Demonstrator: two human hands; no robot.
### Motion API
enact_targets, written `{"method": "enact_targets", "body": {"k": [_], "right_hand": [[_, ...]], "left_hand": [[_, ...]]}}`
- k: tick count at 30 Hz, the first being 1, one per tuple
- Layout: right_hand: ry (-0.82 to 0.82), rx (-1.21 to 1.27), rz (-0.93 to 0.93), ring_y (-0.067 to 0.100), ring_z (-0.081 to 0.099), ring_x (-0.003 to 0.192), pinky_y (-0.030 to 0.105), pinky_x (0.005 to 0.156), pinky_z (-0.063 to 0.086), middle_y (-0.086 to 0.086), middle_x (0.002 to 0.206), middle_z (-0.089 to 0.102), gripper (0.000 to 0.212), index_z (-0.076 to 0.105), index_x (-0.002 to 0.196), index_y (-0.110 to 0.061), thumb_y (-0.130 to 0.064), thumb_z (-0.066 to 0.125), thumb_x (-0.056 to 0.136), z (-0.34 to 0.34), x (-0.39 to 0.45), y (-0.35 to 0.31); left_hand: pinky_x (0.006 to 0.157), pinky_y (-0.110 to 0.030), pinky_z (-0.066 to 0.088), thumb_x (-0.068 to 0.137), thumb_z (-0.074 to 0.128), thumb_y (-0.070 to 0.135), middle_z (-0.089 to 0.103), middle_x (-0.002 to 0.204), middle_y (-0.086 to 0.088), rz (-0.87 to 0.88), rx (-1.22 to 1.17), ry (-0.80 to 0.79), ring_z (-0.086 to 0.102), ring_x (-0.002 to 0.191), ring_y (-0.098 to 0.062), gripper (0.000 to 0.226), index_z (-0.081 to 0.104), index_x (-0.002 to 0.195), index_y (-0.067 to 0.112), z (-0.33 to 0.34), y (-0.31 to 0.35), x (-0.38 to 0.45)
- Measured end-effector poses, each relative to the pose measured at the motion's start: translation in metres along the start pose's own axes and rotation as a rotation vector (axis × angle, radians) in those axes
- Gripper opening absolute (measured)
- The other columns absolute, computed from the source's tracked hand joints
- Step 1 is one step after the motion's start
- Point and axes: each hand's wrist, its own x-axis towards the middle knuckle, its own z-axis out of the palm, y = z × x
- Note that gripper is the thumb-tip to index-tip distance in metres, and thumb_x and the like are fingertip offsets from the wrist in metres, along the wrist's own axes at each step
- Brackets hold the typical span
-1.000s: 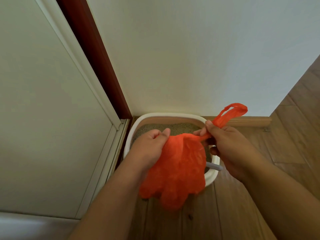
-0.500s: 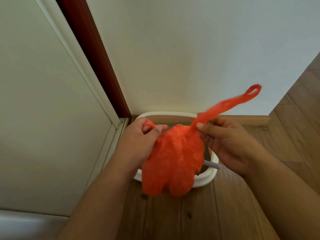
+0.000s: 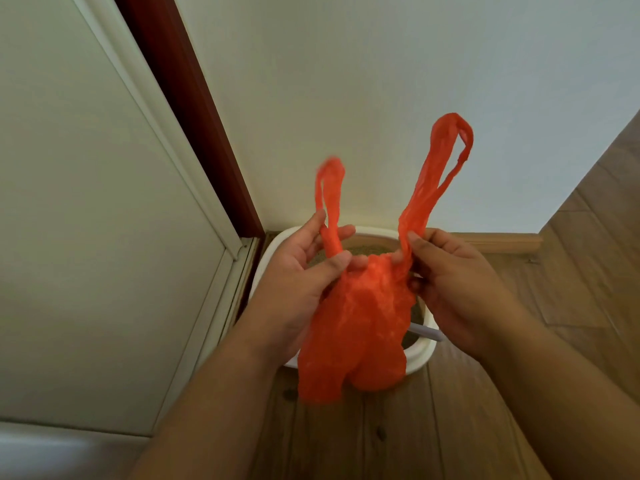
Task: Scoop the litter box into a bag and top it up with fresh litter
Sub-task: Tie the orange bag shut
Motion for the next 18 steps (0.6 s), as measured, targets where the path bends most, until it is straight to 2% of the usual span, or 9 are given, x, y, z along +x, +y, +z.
{"method": "enact_targets", "body": {"k": [2,5,7,10,13,15,18], "right_hand": [[-0.028,-0.042,0.005,0.015,0.058,0.072,0.034,0.072,0.043,0.004,0.076,0.067,0.027,0.065,0.095,-0.017,-0.032,0.046,0.106,0.002,-0.001,0.002],[-0.032,-0.141,-0.005,0.014,0.049,0.066,0.036,0.073,0.038,0.003,0.067,0.058,0.029,0.059,0.090,-0.016,-0.030,0.041,0.108,0.005,-0.002,0.004],[-0.020,-0.194,0.005,0.013,0.041,0.059,0.034,0.067,0.035,0.001,0.060,0.051,0.027,0.056,0.089,-0.015,-0.026,0.041,0.108,0.005,-0.001,0.005],[-0.012,-0.194,0.052,0.013,0.032,0.056,0.034,0.060,0.026,-0.003,0.056,0.043,0.023,0.057,0.090,-0.017,-0.018,0.042,0.107,-0.001,0.001,0.007],[-0.025,-0.137,0.112,0.011,0.029,0.051,0.032,0.057,0.024,-0.005,0.055,0.039,0.020,0.057,0.094,-0.015,-0.014,0.041,0.107,-0.005,0.002,0.007],[-0.032,-0.104,0.144,0.010,0.030,0.050,0.030,0.055,0.025,-0.004,0.054,0.040,0.018,0.056,0.098,-0.012,-0.014,0.041,0.107,-0.006,0.002,0.006],[-0.005,-0.152,0.106,0.015,0.037,0.055,0.034,0.061,0.033,-0.001,0.055,0.046,0.019,0.059,0.098,-0.009,-0.015,0.043,0.106,-0.006,0.001,0.009]], "left_hand": [[0.086,-0.031,0.058,0.106,0.050,0.010,0.075,0.115,0.009,0.056,0.127,0.044,0.072,0.082,-0.011,0.051,0.045,0.152,0.033,0.002,-0.004,0.002],[0.080,-0.034,0.059,0.108,0.045,0.013,0.074,0.092,0.006,0.070,0.179,0.137,0.057,0.060,-0.006,0.037,0.062,0.135,0.033,0.005,-0.010,0.005],[0.073,-0.032,0.059,0.109,0.044,0.014,0.066,0.076,0.003,0.045,0.157,0.180,0.050,0.053,-0.007,0.031,0.071,0.119,0.028,0.006,-0.012,0.006],[0.055,-0.032,0.049,0.107,0.049,0.012,0.057,0.061,0.006,-0.022,0.136,0.236,0.047,0.050,-0.009,0.037,0.074,0.089,0.032,0.003,-0.016,0.007],[0.051,-0.029,0.040,0.101,0.048,0.005,0.052,0.056,0.007,-0.060,0.069,0.304,0.043,0.042,-0.007,0.047,0.071,0.071,0.033,-0.003,-0.016,0.011],[0.048,-0.027,0.035,0.102,0.049,0.006,0.049,0.057,0.005,-0.057,0.040,0.296,0.038,0.043,-0.008,0.046,0.071,0.071,0.033,-0.005,-0.015,0.013],[0.046,-0.024,0.031,0.106,0.051,0.017,0.053,0.065,0.003,0.001,0.149,0.205,0.035,0.049,-0.007,0.033,0.074,0.090,0.035,-0.004,-0.014,0.009]]}}
